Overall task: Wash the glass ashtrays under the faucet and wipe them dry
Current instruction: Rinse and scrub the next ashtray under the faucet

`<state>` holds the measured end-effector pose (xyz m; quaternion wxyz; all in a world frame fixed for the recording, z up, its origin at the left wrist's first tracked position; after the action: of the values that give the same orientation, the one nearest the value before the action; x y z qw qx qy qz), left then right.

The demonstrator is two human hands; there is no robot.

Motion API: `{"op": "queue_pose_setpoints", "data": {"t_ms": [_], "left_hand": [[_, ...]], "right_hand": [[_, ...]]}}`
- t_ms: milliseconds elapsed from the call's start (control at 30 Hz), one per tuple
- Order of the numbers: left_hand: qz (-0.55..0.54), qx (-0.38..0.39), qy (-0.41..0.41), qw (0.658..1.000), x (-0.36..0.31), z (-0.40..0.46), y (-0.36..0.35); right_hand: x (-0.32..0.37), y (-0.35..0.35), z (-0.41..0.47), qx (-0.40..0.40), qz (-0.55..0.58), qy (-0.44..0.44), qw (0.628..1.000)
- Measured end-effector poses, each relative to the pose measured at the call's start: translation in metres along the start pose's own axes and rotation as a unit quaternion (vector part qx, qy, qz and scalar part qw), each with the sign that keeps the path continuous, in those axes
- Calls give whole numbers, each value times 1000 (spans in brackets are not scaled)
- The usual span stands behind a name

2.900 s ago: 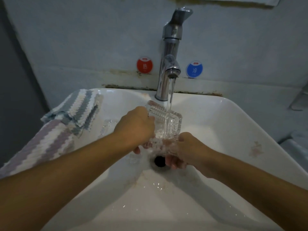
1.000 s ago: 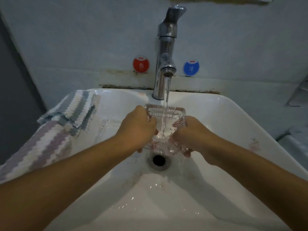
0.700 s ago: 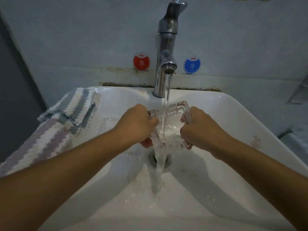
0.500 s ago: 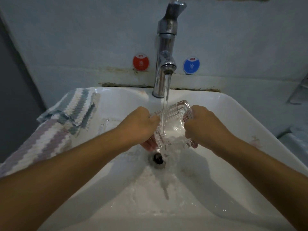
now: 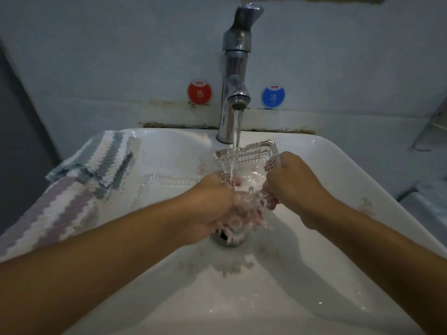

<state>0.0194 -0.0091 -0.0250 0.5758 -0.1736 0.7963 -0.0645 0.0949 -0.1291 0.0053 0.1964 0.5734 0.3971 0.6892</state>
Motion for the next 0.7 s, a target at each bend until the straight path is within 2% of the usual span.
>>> {"op": "queue_pose_setpoints", "data": {"t_ms": [200, 367, 500, 700], "left_hand": [[66, 1, -30, 997, -12, -12, -6], [103, -49, -9, 993, -14, -13, -2], [158, -108, -14, 981, -16, -13, 4], [128, -180, -55, 974, -23, -10, 15]], "right_hand": [[2, -4, -4, 83, 7, -15, 996], [1, 3, 2, 9, -77, 40, 996], [-1, 3, 4, 25, -46, 44, 998], [6, 0, 1, 9, -50, 70, 996]]}}
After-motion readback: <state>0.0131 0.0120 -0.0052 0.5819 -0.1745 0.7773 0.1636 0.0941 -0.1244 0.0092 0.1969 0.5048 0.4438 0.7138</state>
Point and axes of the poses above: each hand's wrist, its own z-axis towards the middle knuckle, its own y-axis out of the back of the hand, x = y × z, the point moved 4 cm from there along z, towards the middle knuckle, and after that the axes turned 10 degrees about -z, right-handed, at the moved point
